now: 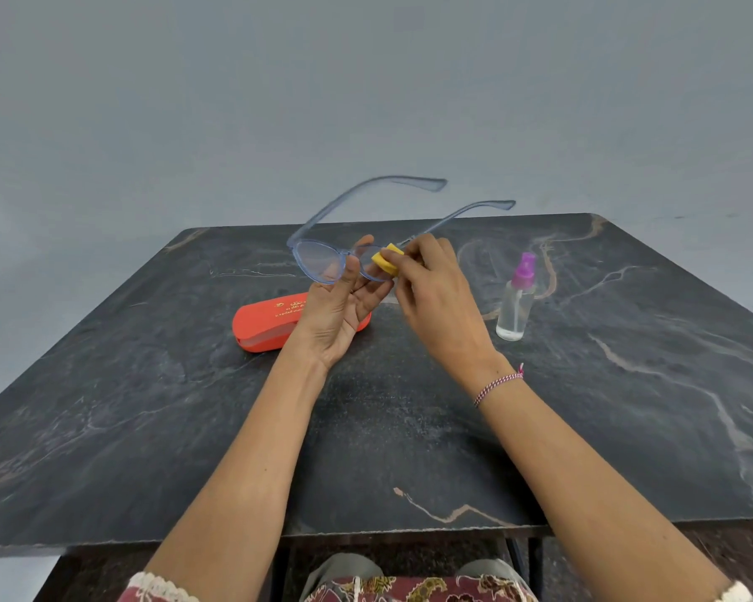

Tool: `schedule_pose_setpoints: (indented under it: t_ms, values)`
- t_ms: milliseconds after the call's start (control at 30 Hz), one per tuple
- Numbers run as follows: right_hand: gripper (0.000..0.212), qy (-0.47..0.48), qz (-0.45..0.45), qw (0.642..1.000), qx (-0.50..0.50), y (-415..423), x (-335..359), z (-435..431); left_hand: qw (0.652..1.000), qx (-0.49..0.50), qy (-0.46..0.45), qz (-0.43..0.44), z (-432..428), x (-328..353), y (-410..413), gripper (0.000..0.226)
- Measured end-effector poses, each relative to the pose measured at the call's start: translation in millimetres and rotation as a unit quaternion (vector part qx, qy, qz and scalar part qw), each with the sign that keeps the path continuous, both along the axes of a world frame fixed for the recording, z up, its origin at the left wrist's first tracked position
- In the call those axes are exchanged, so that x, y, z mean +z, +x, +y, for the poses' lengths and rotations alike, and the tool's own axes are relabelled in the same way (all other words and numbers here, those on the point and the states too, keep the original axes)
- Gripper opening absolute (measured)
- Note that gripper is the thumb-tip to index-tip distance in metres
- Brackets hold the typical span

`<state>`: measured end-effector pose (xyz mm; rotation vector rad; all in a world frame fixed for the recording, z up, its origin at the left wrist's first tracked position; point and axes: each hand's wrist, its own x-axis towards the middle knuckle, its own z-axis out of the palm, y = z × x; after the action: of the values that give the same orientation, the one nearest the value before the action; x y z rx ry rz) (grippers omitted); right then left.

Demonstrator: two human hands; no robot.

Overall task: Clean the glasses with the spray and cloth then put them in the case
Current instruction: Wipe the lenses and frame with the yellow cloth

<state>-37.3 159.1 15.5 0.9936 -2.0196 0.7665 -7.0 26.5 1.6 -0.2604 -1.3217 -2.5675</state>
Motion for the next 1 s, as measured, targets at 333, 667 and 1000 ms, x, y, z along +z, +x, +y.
schedule_pose_setpoints:
  t_ms: [333, 667, 1000]
  values:
    - [0.031, -0.038, -0.005, 0.999, 0.028, 2.8, -1.7, -7.4, 0.998, 0.004, -0.054, -0.009, 1.0, -5.2, -3.0, 0.055]
    - [0.018, -0.037, -0.025, 0.999, 0.022, 3.5, -2.7, -7.2, 0.999, 0.032, -0.036, -0.005, -0.6, -1.4, -0.1, 0.058]
    - [0.023, -0.067, -0.026, 0.997, 0.008, -4.3, -4.7, -6.2, 0.998, 0.047, -0.050, 0.014, 5.5, -3.0, -1.4, 0.031]
